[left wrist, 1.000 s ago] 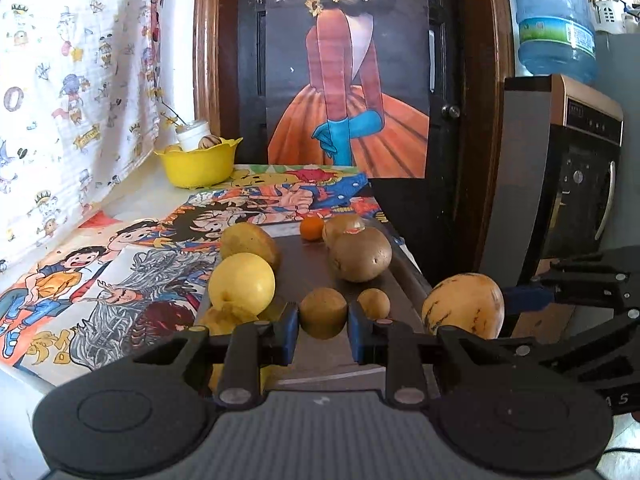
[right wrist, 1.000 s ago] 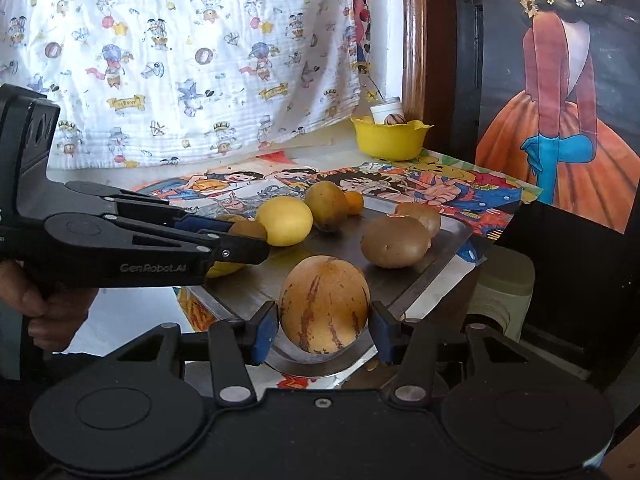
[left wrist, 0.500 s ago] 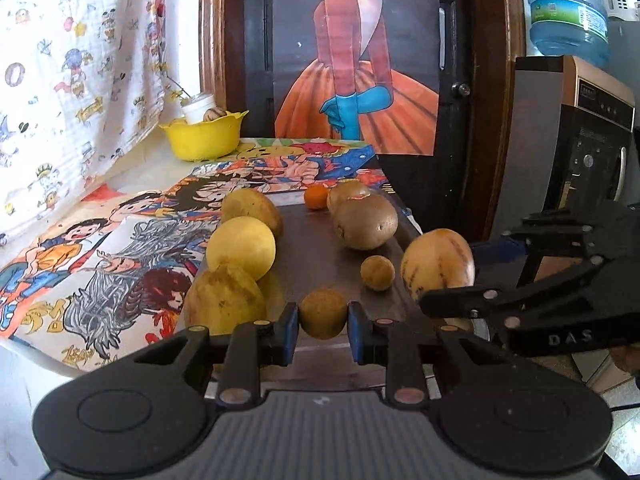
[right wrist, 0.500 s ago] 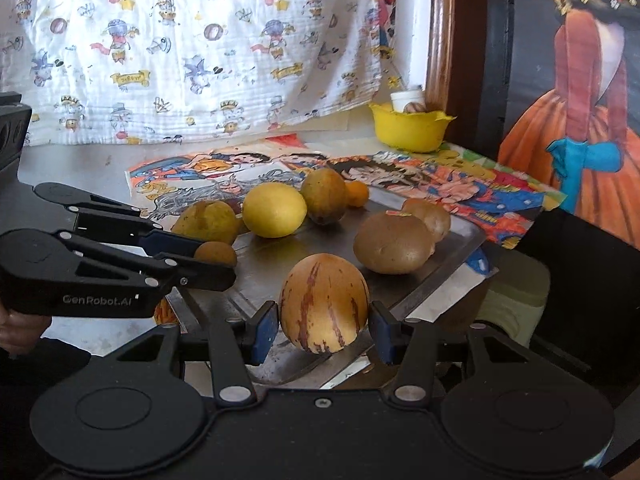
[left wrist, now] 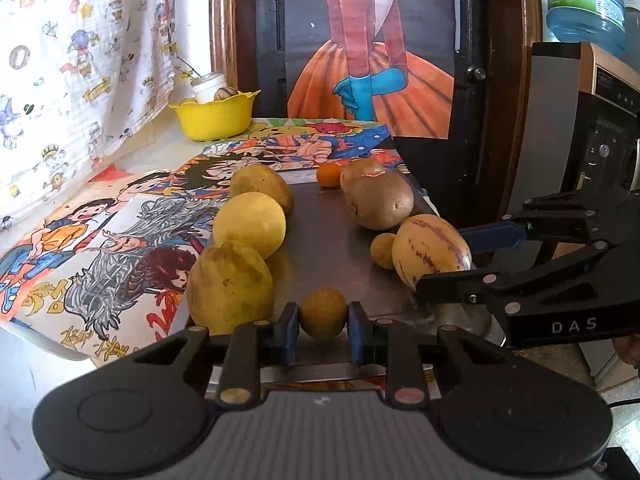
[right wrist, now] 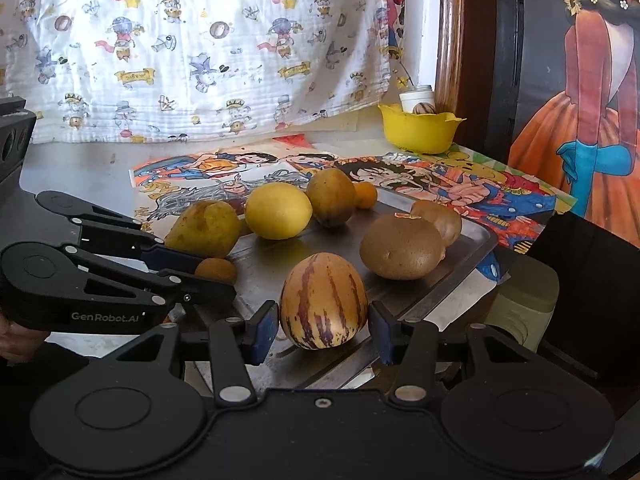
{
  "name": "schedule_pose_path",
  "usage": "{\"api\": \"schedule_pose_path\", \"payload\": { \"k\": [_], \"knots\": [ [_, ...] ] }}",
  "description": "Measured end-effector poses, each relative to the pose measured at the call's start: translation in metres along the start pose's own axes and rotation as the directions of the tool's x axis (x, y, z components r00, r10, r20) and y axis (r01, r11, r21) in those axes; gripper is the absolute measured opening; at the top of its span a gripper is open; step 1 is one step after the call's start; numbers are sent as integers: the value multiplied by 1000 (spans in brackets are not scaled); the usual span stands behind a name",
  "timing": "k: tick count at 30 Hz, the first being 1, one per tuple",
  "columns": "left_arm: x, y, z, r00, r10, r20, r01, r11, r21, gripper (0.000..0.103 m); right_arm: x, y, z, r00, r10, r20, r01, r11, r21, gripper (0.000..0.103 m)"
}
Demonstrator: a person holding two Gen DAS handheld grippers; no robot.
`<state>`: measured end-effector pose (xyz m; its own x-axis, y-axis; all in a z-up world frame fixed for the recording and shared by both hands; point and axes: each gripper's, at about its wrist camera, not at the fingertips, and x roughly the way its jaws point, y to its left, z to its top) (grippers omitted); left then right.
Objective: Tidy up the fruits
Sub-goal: 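Lower the pepino onto the tray with the right tool while the left tool lowers the brown fruit, then open both tools to release the pepino and brown fruit on the tray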
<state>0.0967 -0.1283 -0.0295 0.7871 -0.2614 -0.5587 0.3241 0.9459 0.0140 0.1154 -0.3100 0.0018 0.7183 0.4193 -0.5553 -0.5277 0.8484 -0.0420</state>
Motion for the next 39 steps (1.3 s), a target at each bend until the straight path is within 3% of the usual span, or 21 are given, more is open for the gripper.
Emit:
{"api": "schedule_pose_path", "payload": {
  "k": [26, 29, 31, 35, 39],
  "knots": [
    [2, 6, -3, 1000, 13, -8, -13, 999, -51, 30, 1, 6, -7, 996, -61, 65, 55, 995, 88, 53],
    [-1, 8, -3, 1000, -7, -11, 6, 998, -62, 43, -5, 6, -7, 995, -71, 73, 63, 992, 105, 56],
    [-6, 8, -4, 1000, -20, -4, 20, 997, -70, 57, -11, 7, -8, 994, -72, 80, 62, 990, 124, 57],
    [-18, 10, -7, 1000, -15, 18, 16, 998, -61, 62, -23, 12, -8, 992, -86, 98, 70, 986, 150, 64],
    [-33, 16, -9, 999, -7, 41, 10, 997, -73, 75, -36, 19, -8, 989, -102, 110, 82, 981, 177, 72]
  ]
}}
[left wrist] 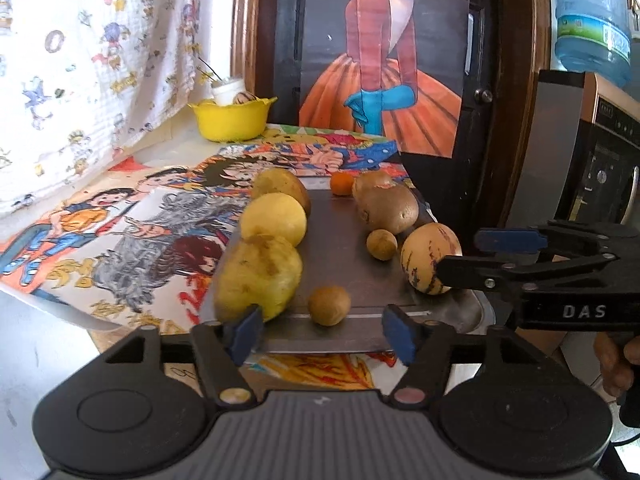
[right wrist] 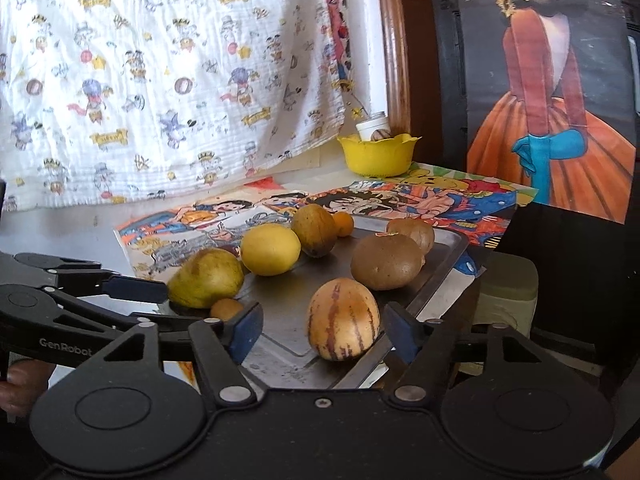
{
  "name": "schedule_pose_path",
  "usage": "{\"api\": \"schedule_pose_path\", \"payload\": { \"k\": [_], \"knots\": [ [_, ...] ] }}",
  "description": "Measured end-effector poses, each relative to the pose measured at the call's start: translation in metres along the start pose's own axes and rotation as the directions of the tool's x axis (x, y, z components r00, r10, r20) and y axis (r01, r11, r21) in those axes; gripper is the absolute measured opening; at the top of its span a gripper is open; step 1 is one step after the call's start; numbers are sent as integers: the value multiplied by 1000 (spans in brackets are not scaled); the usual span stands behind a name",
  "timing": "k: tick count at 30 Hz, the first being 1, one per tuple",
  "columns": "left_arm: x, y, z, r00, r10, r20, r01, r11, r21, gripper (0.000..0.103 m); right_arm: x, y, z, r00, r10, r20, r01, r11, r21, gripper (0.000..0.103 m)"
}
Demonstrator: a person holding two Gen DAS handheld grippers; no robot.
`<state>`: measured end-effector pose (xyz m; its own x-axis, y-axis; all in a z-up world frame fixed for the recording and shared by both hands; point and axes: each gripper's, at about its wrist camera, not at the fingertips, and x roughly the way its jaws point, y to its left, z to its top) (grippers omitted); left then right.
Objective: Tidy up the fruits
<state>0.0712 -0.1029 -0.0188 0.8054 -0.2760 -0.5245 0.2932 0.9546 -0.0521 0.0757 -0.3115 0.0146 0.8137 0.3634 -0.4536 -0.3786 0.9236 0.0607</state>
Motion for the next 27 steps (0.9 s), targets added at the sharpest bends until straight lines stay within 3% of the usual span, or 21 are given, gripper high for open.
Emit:
{"api": "schedule_pose_path", "payload": {
  "k": [16, 27],
  "knots": [
    [-58, 30, -12, 996, 56, 71, -52, 997, -63, 102, -46, 33, -1, 996, -89, -14, 90, 988, 127, 100],
    [-81, 51, -24, 992, 109, 63, -99, 986, -135, 103, -64, 62, -9, 993, -106, -45, 110, 988, 106, 102]
  ]
}}
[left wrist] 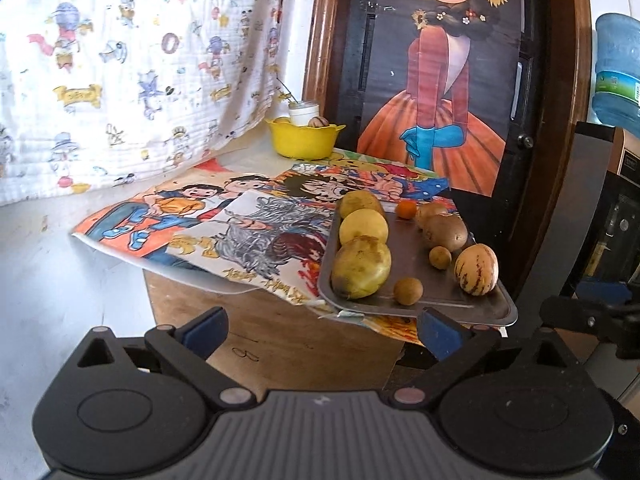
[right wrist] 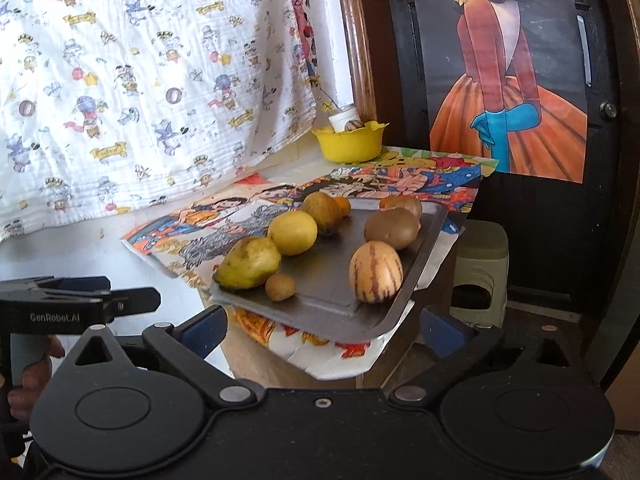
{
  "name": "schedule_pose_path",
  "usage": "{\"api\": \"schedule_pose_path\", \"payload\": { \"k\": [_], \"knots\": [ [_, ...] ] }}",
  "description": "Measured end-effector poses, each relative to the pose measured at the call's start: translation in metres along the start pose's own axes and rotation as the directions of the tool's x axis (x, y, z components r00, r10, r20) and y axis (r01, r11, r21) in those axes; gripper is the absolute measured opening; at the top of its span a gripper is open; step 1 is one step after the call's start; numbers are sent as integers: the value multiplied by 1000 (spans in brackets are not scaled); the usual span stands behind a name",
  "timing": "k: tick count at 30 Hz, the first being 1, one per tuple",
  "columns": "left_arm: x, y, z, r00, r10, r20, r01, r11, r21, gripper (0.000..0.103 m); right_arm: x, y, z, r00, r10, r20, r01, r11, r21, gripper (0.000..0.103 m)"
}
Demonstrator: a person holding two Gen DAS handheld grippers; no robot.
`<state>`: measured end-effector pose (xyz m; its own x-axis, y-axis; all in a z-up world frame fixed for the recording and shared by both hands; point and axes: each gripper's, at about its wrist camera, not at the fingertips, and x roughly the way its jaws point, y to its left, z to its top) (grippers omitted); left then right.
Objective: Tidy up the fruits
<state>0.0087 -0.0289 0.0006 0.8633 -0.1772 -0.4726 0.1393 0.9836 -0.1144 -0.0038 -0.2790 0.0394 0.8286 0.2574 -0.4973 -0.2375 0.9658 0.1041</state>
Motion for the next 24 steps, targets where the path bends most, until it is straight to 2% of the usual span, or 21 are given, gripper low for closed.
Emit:
{"api": "schedule_pose_path", "payload": {
  "k": [24],
  "knots": [
    [-11, 4, -7, 1000, 2, -4, -2, 1000, -3, 103, -8, 7, -6, 1000, -6, -14, 6, 1000, -9, 102]
  ]
}}
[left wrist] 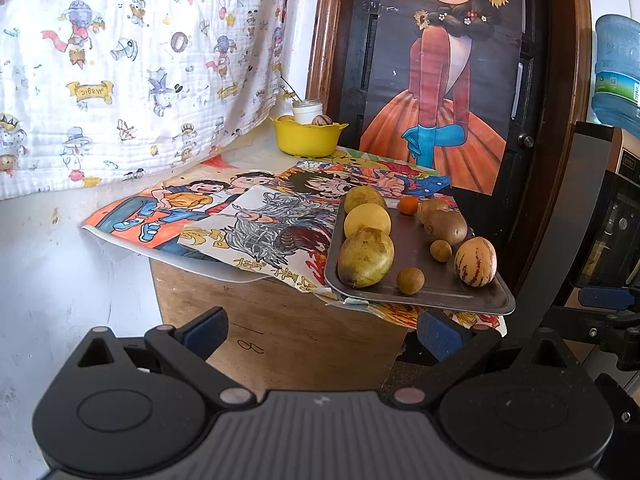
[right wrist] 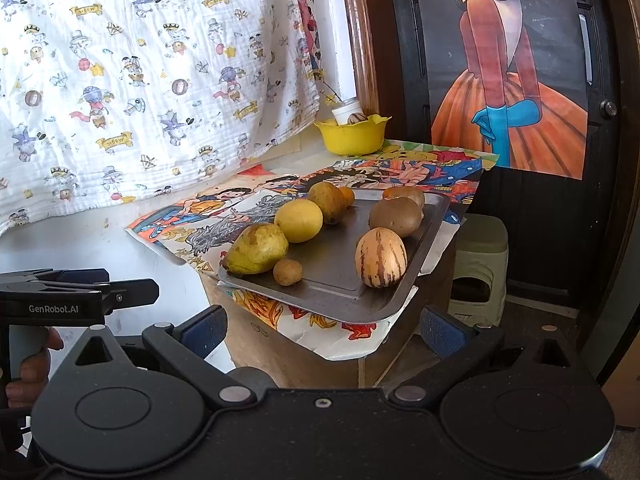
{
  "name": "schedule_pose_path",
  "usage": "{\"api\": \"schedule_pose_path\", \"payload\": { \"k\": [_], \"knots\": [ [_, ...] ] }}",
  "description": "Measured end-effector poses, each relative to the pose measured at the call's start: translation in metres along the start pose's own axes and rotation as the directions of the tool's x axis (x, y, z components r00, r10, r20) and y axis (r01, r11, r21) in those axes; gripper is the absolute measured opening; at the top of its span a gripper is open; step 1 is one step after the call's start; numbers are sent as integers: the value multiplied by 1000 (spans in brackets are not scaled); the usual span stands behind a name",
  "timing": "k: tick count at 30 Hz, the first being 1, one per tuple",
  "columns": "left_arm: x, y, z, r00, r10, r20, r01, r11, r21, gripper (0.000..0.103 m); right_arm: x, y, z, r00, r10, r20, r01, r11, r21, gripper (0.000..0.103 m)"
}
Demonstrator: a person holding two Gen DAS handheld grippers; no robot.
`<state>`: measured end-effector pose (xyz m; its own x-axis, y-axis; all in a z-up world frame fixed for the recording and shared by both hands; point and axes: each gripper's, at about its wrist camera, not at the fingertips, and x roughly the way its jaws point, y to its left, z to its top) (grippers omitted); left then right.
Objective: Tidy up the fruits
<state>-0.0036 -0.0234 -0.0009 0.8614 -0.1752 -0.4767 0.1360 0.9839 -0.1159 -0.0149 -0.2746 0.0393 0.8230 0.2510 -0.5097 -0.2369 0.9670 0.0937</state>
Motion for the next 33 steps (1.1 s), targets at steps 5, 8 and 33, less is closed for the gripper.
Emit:
{"api": "schedule_pose_path", "payload": {
  "k": [5, 8, 33],
  "knots": [
    [0, 0, 0, 1000, -1, 0, 1, 1000, 0, 103, -1, 1, -1, 1000, 0, 0, 0, 1000, 0, 102],
    [0, 0, 0, 1000, -1, 0, 1, 1000, 0, 103, 0, 1, 0, 1000, 0, 0, 0, 1000, 0, 102],
    [2, -4, -1, 1000, 5, -2, -5, 1000, 5, 103, 1, 1, -1, 1000, 0, -4, 0, 1000, 2, 102]
  ]
}}
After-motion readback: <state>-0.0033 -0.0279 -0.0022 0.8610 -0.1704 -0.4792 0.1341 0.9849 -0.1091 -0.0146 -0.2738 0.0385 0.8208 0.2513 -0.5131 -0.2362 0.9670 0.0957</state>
